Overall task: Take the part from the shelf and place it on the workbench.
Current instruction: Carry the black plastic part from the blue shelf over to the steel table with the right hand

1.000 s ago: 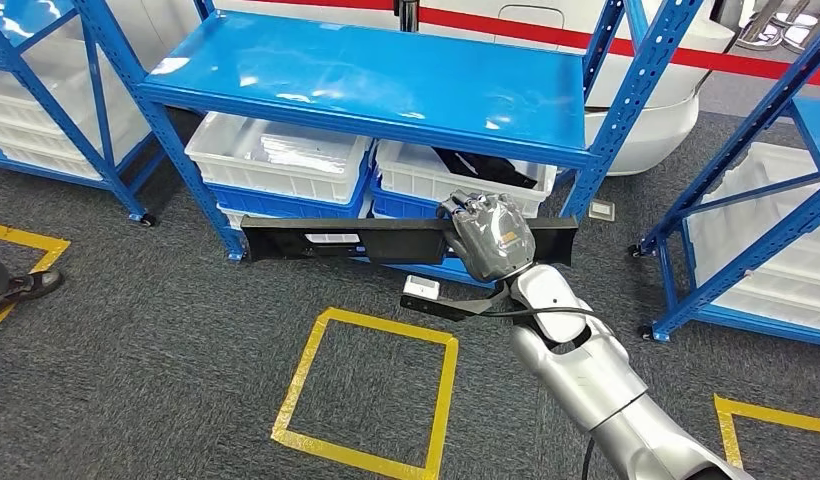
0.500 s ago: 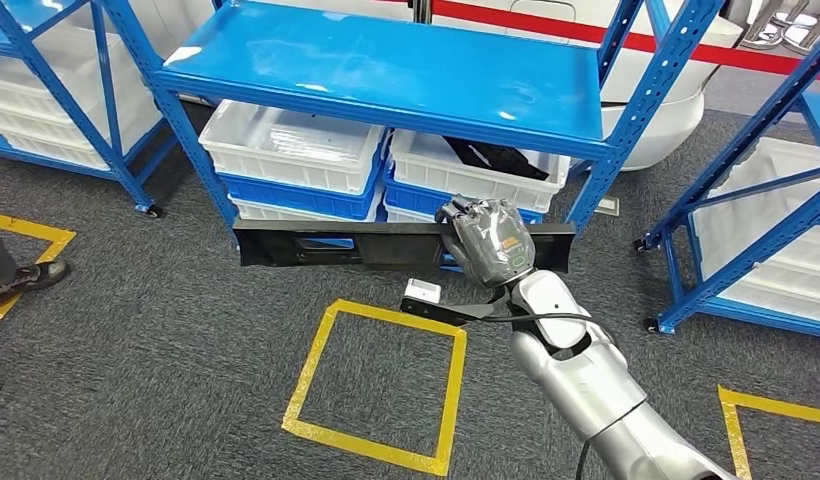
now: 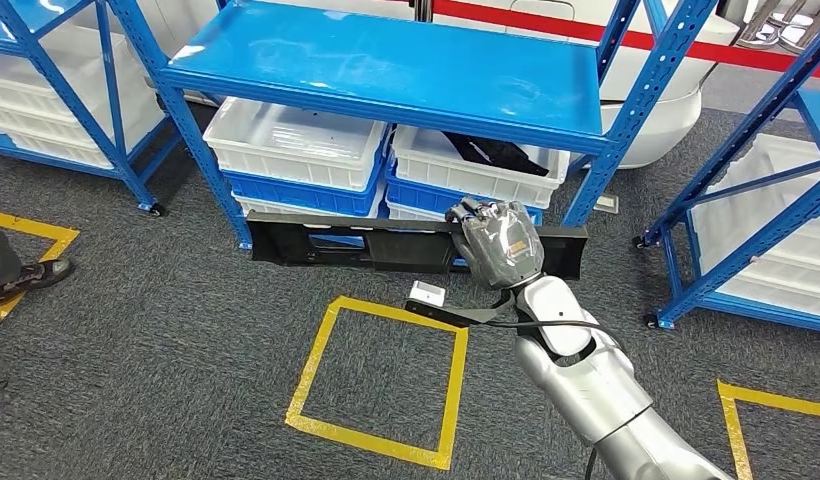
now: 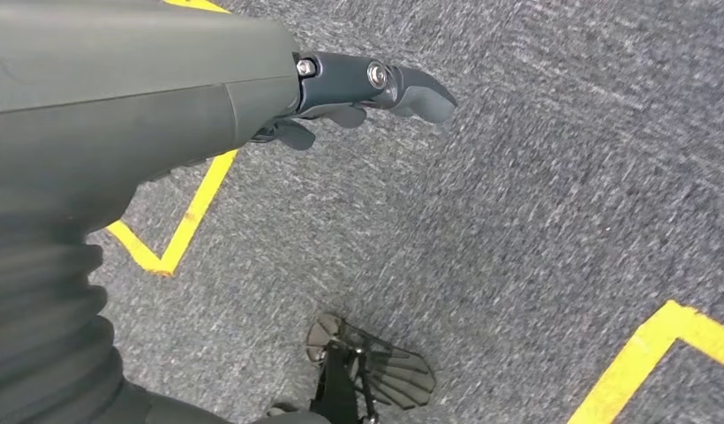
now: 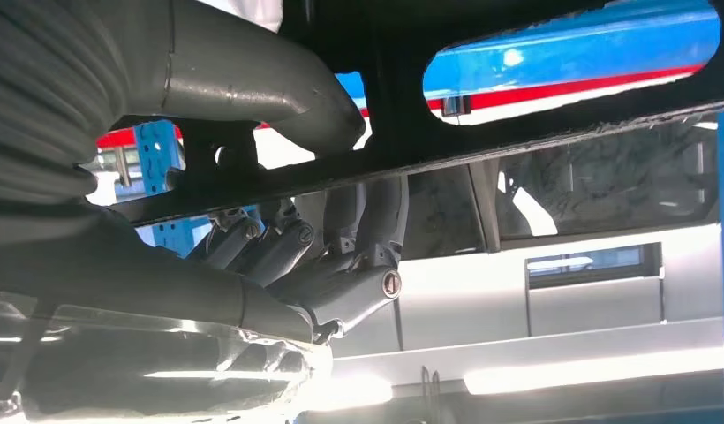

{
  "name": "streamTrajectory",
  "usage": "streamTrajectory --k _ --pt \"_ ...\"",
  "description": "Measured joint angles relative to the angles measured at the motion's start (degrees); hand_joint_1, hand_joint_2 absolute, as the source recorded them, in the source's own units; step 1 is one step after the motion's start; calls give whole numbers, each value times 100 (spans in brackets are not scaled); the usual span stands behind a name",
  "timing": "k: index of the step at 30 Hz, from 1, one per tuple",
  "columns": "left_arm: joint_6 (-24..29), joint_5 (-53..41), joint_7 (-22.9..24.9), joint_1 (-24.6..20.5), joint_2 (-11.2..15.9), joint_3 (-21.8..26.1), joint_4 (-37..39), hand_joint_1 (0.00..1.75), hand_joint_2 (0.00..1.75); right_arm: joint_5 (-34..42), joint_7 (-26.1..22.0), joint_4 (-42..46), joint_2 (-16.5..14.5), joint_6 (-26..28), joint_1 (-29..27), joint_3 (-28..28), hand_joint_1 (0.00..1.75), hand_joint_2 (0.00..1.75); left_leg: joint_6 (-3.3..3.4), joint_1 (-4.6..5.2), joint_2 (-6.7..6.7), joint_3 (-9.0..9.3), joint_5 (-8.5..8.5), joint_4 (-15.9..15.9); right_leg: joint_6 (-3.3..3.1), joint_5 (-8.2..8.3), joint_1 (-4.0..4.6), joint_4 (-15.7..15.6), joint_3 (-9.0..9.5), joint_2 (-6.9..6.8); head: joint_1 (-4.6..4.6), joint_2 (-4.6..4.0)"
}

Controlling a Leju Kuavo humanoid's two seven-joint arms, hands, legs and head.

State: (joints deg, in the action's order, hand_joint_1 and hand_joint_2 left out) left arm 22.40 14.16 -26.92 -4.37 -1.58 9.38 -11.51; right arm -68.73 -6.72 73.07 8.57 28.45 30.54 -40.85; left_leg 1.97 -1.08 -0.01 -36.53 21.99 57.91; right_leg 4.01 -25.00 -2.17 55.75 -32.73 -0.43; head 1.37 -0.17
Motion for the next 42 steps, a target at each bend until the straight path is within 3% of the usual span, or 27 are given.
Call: streamTrajectory --k 2,4,6,7,8,10,12,15,17,19,20,21,22,24,26,28,30,32,34,36,37,38,39,41,42 --pt "0 -13 -1 -8 -13 0 -1 0 175 11 -13 26 -3 -29 -8 28 175 175 52 -31 50 28 -78 -101 -55 -229 5 393 -200 13 -14 0" --pt "0 -22 -1 -15 -19 0 -1 0 175 8 -27 33 6 -63 -42 37 175 175 60 -34 94 6 -108 -119 -118 -607 0 1188 -575 24 -25 0" --pt "0 -25 1 -17 -21 0 -1 0 175 -4 -37 34 24 -79 -108 38 175 175 24 -35 140 -34 -133 -116 -87 -784 -3 1692 -788 28 -27 0" --pt "-1 -26 1 -17 -24 0 -1 0 175 -8 -37 34 33 -81 -134 40 175 175 -2 -44 167 -55 -149 -114 -44 -746 -11 1624 -732 23 -28 0" --pt "-3 -26 2 -16 -29 0 -1 0 175 -12 -38 34 39 -82 -149 45 175 175 -35 -61 203 -74 -165 -110 10 -638 -22 1322 -557 -10 -28 0" --pt "-10 -26 1 -15 -27 0 -1 0 175 -22 -39 38 34 -87 -150 61 175 175 -134 -81 288 -98 -181 -83 80 -390 -24 506 -105 -231 -42 0" --pt "-15 -26 0 -10 -17 0 -1 0 175 -41 -40 50 18 -93 -142 73 175 175 -250 -84 391 -78 -179 -78 -20 -252 16 108 84 -358 -35 0" --pt "-15 -26 1 -10 -27 0 -1 0 175 -70 -40 62 20 -101 -142 80 175 175 -388 -157 533 16 -187 -152 -284 -136 71 30 105 -165 -2 0" --pt "-15 -27 0 -13 -30 0 -1 0 175 -93 -40 69 11 -117 -135 82 175 175 -426 -203 371 -65 79 132 -428 -40 51 -37 141 -32 14 0" --pt "-14 -27 1 -13 -18 0 -1 0 175 -109 -40 74 -12 -141 -142 78 175 175 -423 -200 103 -342 579 887 -499 10 45 -38 114 82 37 0" --pt "-14 -27 1 -12 -12 0 -1 0 175 -113 -40 74 -19 -150 -159 76 175 175 -420 -192 33 -479 768 1263 -505 23 58 -35 98 145 48 0" --pt "-14 -27 2 -11 -6 0 -1 0 175 -114 -39 74 -20 -155 -176 75 175 175 -412 -185 3 -540 849 1478 -506 35 70 -32 85 213 45 0" --pt "-14 -27 2 -11 -4 0 -1 0 175 -115 -39 74 -16 -157 -192 75 175 175 -396 -182 -10 -496 815 1472 -500 44 79 -25 79 283 46 0" --pt "-15 -30 2 -11 -1 0 -1 0 175 -118 -39 74 -15 -159 -207 76 175 175 -357 -189 -103 -100 518 847 -483 53 85 -4 75 426 45 0" --pt "-16 -33 2 -13 3 0 -1 0 175 -122 -39 77 -22 -159 -204 77 175 175 -339 -183 -311 261 332 216 -439 61 111 27 42 546 39 0" --pt "-17 -38 4 -22 4 0 -2 0 175 -137 -34 81 -20 -159 -200 83 175 175 -300 -136 -371 325 320 65 -349 92 124 23 -20 642 28 0" --pt "-17 -45 13 -35 -1 0 -3 0 175 -160 -26 84 -2 -159 -203 94 175 175 -205 -98 -239 305 268 35 -258 124 111 20 -100 683 21 0" --pt "-16 -51 20 -48 -5 0 -3 0 175 -177 -19 85 19 -159 -202 110 175 175 -90 -86 -107 291 214 -13 -249 -22 118 296 -279 457 11 0" --pt "-14 -53 22 -55 1 1 -3 0 175 -183 -13 85 30 -159 -203 117 175 175 -20 -65 37 261 189 -29 -297 -389 123 1061 -644 178 -4 0" --pt "-13 -52 23 -55 6 2 -3 0 175 -184 -7 84 34 -160 -219 118 175 175 3 -34 190 222 170 -29 -290 -663 121 1759 -950 115 -19 0" --pt "-13 -52 24 -55 3 2 -3 0 175 -184 -6 83 39 -161 -228 118 175 175 9 -13 265 201 157 -29 -268 -674 123 1779 -924 98 -25 0" --pt "-13 -52 25 -56 0 2 -3 0 175 -184 -5 82 44 -161 -235 118 175 175 12 10 339 181 143 -28 -250 -616 129 1560 -772 65 -30 0" --pt "-13 -52 25 -56 -3 1 -3 0 175 -184 -5 84 48 -161 -237 118 175 175 10 32 411 168 128 -28 -251 -517 150 1138 -498 -27 -35 0" --pt "-14 -52 26 -56 -13 2 -4 0 175 -185 -5 99 48 -160 -228 125 175 175 -10 76 540 165 110 -23 -322 -336 235 302 18 -364 -33 0" --pt "-14 -52 26 -56 -15 2 -4 0 175 -185 -5 108 45 -160 -221 131 175 175 -31 91 609 174 104 -20 -368 -274 276 76 153 -482 -27 0"
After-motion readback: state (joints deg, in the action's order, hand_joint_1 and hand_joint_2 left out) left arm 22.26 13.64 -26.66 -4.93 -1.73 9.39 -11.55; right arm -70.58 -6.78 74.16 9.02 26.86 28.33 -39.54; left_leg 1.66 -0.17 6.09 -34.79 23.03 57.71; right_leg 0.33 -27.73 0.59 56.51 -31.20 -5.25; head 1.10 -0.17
